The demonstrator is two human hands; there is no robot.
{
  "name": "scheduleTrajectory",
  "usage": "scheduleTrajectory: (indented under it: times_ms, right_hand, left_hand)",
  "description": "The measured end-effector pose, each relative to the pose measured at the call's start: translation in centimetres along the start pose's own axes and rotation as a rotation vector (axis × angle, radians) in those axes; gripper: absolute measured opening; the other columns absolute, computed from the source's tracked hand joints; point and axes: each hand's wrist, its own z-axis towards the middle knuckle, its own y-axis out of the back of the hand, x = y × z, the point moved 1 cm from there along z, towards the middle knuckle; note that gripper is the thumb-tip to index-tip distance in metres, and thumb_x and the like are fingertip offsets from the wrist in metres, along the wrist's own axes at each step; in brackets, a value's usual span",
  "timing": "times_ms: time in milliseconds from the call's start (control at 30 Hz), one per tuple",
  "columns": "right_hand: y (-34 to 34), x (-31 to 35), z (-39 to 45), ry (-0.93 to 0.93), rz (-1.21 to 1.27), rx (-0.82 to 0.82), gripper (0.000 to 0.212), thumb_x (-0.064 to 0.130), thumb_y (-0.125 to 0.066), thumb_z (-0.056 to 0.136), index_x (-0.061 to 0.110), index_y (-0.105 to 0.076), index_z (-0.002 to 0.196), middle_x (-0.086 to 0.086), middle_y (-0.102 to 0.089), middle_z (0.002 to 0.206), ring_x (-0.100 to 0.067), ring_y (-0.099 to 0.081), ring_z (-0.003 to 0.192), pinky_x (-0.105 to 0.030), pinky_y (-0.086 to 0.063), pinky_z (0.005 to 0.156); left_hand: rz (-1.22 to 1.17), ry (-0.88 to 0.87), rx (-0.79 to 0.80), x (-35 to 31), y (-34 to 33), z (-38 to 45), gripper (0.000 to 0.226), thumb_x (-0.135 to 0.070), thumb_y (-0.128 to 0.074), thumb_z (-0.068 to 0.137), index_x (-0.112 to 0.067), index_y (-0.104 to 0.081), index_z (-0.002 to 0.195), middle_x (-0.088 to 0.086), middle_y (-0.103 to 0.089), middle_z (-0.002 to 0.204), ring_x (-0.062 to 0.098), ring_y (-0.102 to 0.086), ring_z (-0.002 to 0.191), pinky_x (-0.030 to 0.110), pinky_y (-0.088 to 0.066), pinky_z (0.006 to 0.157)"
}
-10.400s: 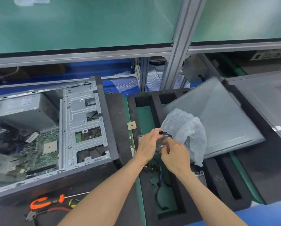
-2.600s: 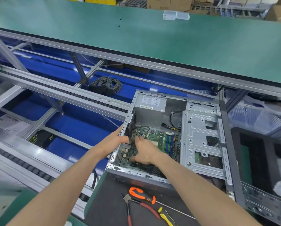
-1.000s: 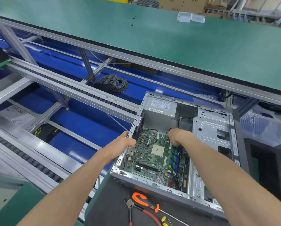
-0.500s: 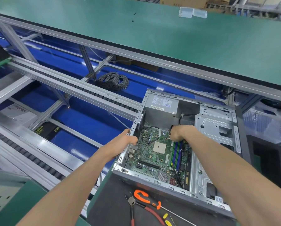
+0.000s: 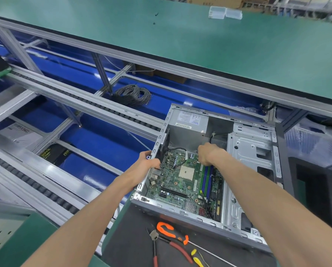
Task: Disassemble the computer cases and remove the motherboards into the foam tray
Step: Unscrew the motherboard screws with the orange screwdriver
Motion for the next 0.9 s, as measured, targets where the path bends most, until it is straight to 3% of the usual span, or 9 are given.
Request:
scheduleTrajectory:
  times_ms: [133,300,500,567,667,900]
  right_hand:
    - [-0.1,0.0,0.0,-0.003,0.011,-0.013,0.031,0.004,-0.046,0.096,0.000,-0.058,0.125,-0.017,-0.056,0.126,-0.031,-0.061,0.100,-0.036,-0.049,0.079]
    - [-0.7,0.1,0.0,-0.032,0.015,-0.038,0.029,0.007,-0.046,0.098,0.001,-0.059,0.123,-0.015,-0.059,0.122,-0.032,-0.063,0.098,-0.038,-0.051,0.079]
    - [-0.9,0.7,-0.9,0.008,-0.026,-0.040,0.026,0.005,-0.051,0.097,0.000,-0.060,0.120,-0.013,-0.059,0.110,-0.030,-0.064,0.096,-0.035,-0.051,0.076]
    - [-1.0,0.5,-1.0,0.018,-0.039,-0.023,0.024,0.002,-0.050,0.097,-0.001,-0.062,0.117,-0.011,-0.059,0.104,-0.027,-0.064,0.092,-0.033,-0.052,0.075]
    - [-1.1,0.5,-1.1,0.014,-0.054,-0.020,0.024,-0.001,-0.051,0.095,0.000,-0.063,0.116,-0.011,-0.060,0.103,-0.027,-0.063,0.090,-0.033,-0.053,0.078]
    - [-0.5,1.2,-2.4,0.000,-0.072,-0.146,0.030,-0.001,-0.058,0.092,0.006,-0.064,0.121,-0.009,-0.063,0.120,-0.031,-0.064,0.110,-0.037,-0.044,0.071]
  left_hand:
    - [-0.026,0.029,0.012,0.0,0.1,0.0,0.085,-0.051,-0.063,0.055,-0.035,-0.031,0.132,-0.008,-0.047,0.120,0.012,-0.046,0.107,0.042,-0.032,0.089]
    - [-0.021,0.023,0.043,-0.2,0.3,-0.1,0.076,-0.045,-0.061,0.059,-0.032,-0.035,0.129,-0.001,-0.050,0.119,0.014,-0.051,0.102,0.032,-0.037,0.068]
    - [0.009,-0.003,0.063,0.2,0.6,0.0,0.063,-0.041,-0.058,0.062,-0.030,-0.037,0.120,-0.001,-0.050,0.119,0.016,-0.050,0.108,0.037,-0.037,0.075]
    - [0.005,-0.010,0.075,0.2,0.5,0.1,0.069,-0.042,-0.059,0.059,-0.030,-0.037,0.124,-0.002,-0.050,0.120,0.015,-0.049,0.107,0.037,-0.039,0.075]
    - [-0.023,-0.013,0.058,0.5,0.3,0.4,0.080,-0.046,-0.061,0.052,-0.032,-0.037,0.127,-0.005,-0.050,0.123,0.010,-0.047,0.108,0.046,-0.034,0.090]
    - [-0.002,-0.023,0.074,0.6,0.5,0.7,0.076,-0.043,-0.060,0.058,-0.032,-0.034,0.129,-0.010,-0.049,0.121,0.005,-0.045,0.104,0.043,-0.034,0.085]
